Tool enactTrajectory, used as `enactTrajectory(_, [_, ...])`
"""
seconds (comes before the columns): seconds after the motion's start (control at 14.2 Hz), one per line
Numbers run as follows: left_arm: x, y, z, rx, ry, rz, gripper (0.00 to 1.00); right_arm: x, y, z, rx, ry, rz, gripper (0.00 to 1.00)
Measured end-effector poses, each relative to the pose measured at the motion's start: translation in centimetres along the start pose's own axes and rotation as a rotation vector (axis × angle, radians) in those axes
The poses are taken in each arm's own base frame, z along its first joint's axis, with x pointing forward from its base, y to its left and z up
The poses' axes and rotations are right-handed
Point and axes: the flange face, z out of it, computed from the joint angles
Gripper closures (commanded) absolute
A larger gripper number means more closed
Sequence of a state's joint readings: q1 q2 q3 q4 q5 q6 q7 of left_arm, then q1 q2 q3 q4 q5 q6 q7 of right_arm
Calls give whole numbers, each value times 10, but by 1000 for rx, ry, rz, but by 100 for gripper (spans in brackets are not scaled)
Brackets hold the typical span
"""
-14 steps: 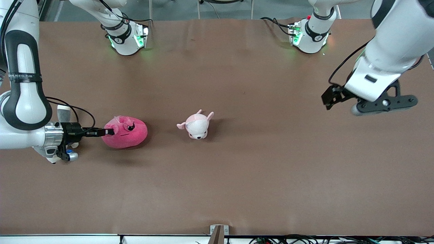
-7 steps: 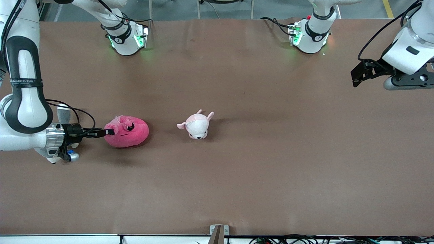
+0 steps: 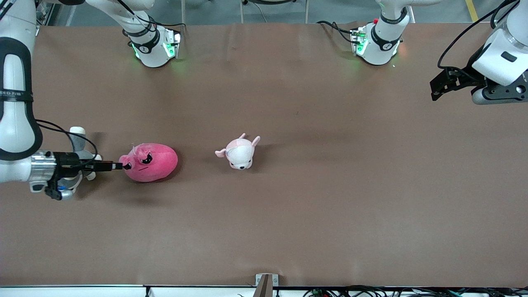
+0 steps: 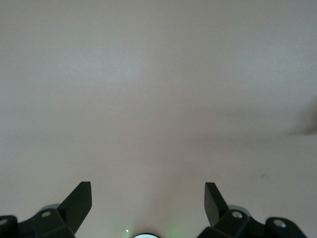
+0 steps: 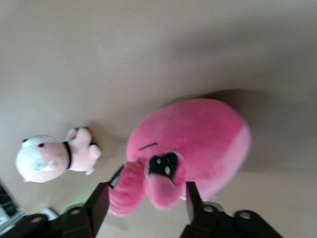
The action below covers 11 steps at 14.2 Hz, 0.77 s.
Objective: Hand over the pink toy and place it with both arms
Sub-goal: 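Place the pink toy beside the grey cat and open the right gripper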
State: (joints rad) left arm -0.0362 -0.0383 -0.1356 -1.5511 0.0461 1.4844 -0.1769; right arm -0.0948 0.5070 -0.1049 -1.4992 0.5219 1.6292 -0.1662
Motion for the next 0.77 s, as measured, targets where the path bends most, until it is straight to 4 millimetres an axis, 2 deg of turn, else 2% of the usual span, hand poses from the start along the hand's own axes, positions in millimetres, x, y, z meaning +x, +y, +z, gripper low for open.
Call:
enactTrajectory(0.28, [0,0,-2,-29,3,-4,0,-16,-24,-63,-167,65,-73,0])
enactTrajectory(0.56, [1,-1,-2,-32,14,-6,0,-57,-52,-128,-252,152,-117,0])
enactTrajectory(0.77, [2,-2,-7,-35,29,-8,0,-89,-66,-166,-328,212,-102,0])
